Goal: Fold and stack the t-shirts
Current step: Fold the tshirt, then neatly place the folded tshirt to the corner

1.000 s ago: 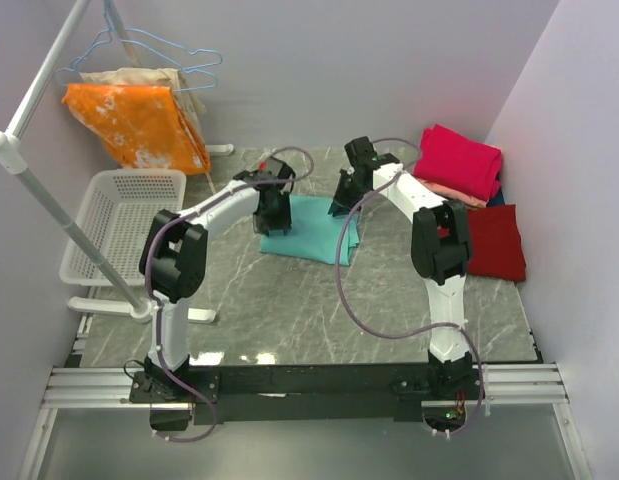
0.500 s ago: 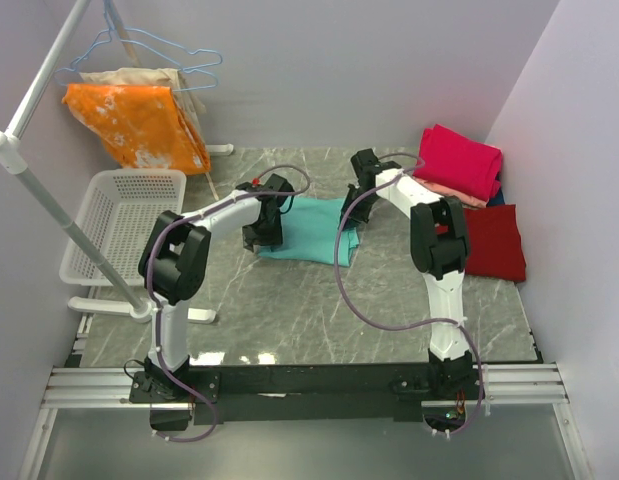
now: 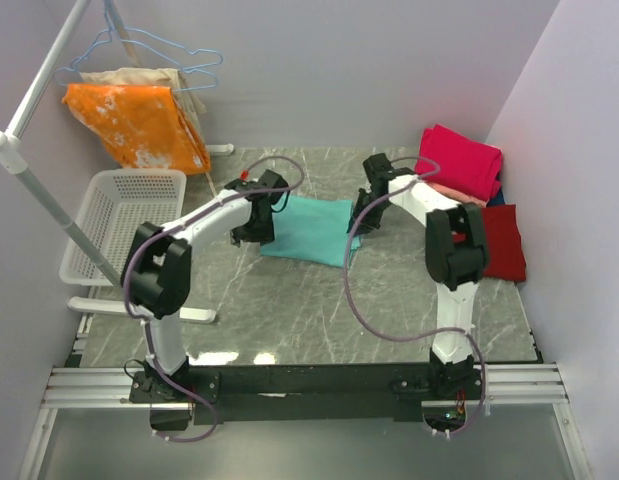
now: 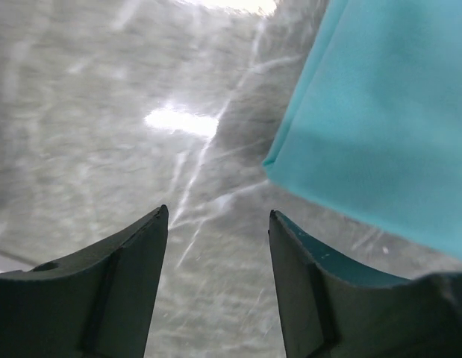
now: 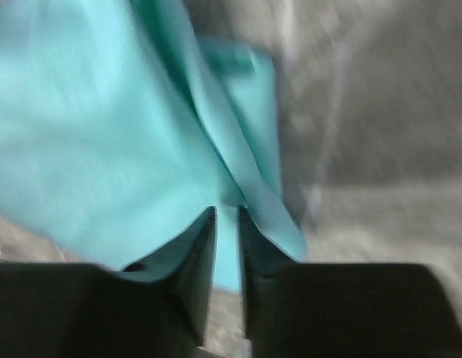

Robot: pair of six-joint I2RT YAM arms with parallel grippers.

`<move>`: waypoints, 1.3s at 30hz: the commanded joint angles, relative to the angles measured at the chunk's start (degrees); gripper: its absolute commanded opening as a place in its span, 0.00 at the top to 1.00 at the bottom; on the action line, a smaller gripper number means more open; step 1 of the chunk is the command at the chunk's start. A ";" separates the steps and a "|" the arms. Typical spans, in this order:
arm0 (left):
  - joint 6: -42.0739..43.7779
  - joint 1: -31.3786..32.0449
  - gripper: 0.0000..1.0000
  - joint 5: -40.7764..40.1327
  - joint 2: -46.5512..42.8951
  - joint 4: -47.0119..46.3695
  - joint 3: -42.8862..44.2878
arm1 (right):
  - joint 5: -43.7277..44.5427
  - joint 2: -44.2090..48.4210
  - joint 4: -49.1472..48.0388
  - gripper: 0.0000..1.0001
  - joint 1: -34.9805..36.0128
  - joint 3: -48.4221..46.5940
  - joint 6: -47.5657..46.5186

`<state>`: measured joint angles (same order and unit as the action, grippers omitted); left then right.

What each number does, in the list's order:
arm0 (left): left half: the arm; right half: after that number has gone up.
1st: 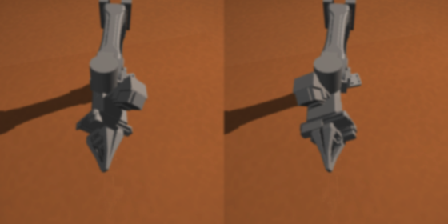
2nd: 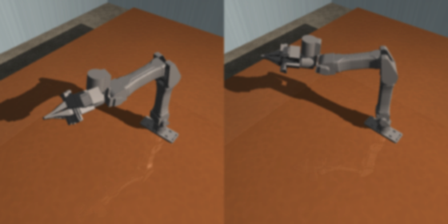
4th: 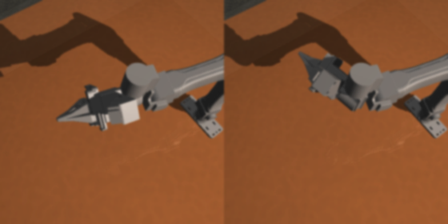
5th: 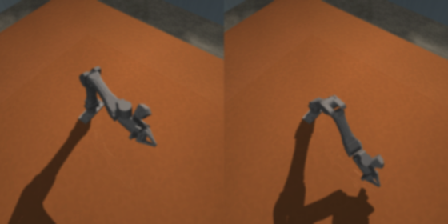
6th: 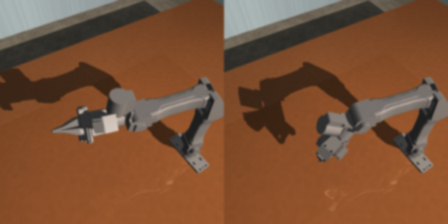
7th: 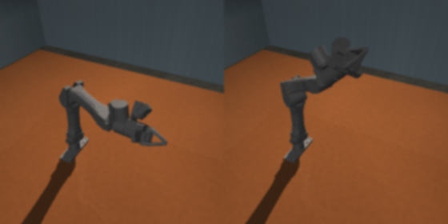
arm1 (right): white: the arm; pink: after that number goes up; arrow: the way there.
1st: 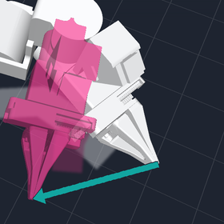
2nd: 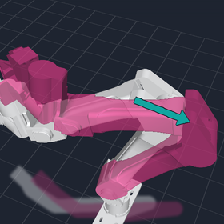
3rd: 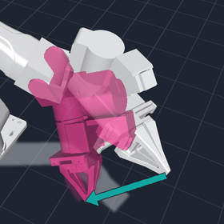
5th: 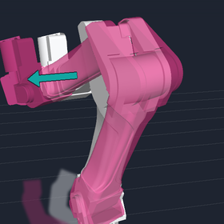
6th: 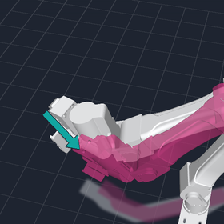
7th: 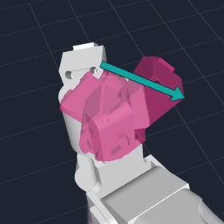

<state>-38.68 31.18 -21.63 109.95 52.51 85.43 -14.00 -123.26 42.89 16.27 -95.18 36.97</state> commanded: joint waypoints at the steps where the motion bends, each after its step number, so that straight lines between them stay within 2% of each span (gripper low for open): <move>1: -0.96 -0.15 0.37 -4.48 -9.13 2.51 1.15 | 2.66 16.02 -6.32 0.59 -1.33 7.10 -2.16; 6: -0.96 -0.59 0.35 -4.30 -12.65 1.89 -0.52 | 5.91 15.34 -3.18 0.50 -2.21 6.94 -4.36; 9: -0.79 -1.03 0.36 -3.95 -13.36 1.54 -1.67 | 5.04 14.45 -2.81 0.34 -2.04 8.59 -5.33; 10: -0.79 -1.21 0.36 -3.51 -13.53 1.37 -2.02 | 4.34 14.71 -5.08 0.21 -2.21 9.82 -5.77; 11: -0.79 -1.47 0.36 -3.16 -13.88 1.10 -2.80 | 4.07 14.98 -6.32 0.15 -2.12 12.44 -5.77; 15: -0.44 -3.84 0.35 -0.35 -16.78 -1.26 -5.44 | 3.54 15.07 -9.66 0.08 -2.12 15.54 -5.94; 21: 0.97 -7.80 0.34 4.40 -18.37 -3.82 -8.43 | 2.66 12.97 -13.10 0.10 -2.12 16.95 -5.16; 33: 2.91 -10.70 0.34 5.28 -18.19 -4.08 -8.79 | -4.62 5.41 -15.39 0.14 -0.90 15.55 -3.66; 39: 3.17 -11.40 0.34 5.63 -18.19 -4.17 -8.70 | -7.09 1.28 -14.51 0.21 1.65 13.18 -3.40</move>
<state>-36.60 20.25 -16.71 93.67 49.89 77.06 -19.33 -116.86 27.64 15.29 -81.62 33.61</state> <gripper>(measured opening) 0.659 0.818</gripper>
